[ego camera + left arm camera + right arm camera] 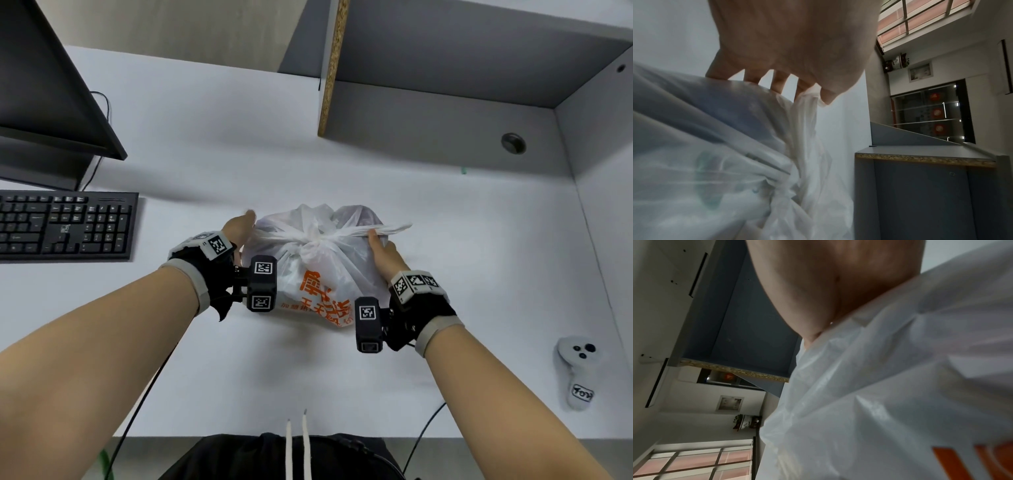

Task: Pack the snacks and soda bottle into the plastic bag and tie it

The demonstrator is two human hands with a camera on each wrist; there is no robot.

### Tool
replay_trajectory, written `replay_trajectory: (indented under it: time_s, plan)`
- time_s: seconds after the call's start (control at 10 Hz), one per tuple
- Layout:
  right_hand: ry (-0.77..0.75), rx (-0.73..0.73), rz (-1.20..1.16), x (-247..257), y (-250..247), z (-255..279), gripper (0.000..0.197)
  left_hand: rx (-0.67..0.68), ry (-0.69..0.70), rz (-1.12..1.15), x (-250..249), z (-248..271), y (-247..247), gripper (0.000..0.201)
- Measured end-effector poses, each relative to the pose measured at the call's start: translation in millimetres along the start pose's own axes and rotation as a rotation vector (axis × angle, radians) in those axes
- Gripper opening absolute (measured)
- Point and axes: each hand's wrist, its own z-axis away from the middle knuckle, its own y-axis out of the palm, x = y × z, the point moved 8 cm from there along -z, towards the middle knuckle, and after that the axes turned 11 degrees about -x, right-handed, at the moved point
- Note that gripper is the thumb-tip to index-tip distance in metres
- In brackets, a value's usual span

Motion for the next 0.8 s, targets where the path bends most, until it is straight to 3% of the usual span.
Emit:
replay_trajectory:
  time_s: [0.2,0.3,0.4,0.5,0.6,0.7,0.8]
  plan:
    - [0.003,-0.028,0.046,5,-4,-4,0.074,0.079,-0.046,0.095,-1,0,3,0.039]
    - [0.024,-0.063,0.045,-4,-5,-1,0.075,0.070,-0.024,0.059,1,-3,-1,0.040]
    - [0.049,-0.073,0.047,-11,-5,2,0.077,0.077,0.011,0.030,5,-4,-4,0.056]
    - [0.028,-0.111,0.042,-11,-10,3,0.074,0.082,0.061,0.032,8,-4,-8,0.053]
    - [0.014,-0.166,0.000,-7,-17,6,0.068,0.077,0.076,0.029,10,-2,-11,0.028]
    - [0.026,-0.246,-0.025,-14,-26,4,0.063,0.084,0.088,0.057,12,2,-18,0.023]
    - [-0.032,-0.391,-0.091,-10,-47,7,0.049,-0.044,0.177,0.042,6,-6,-33,0.035]
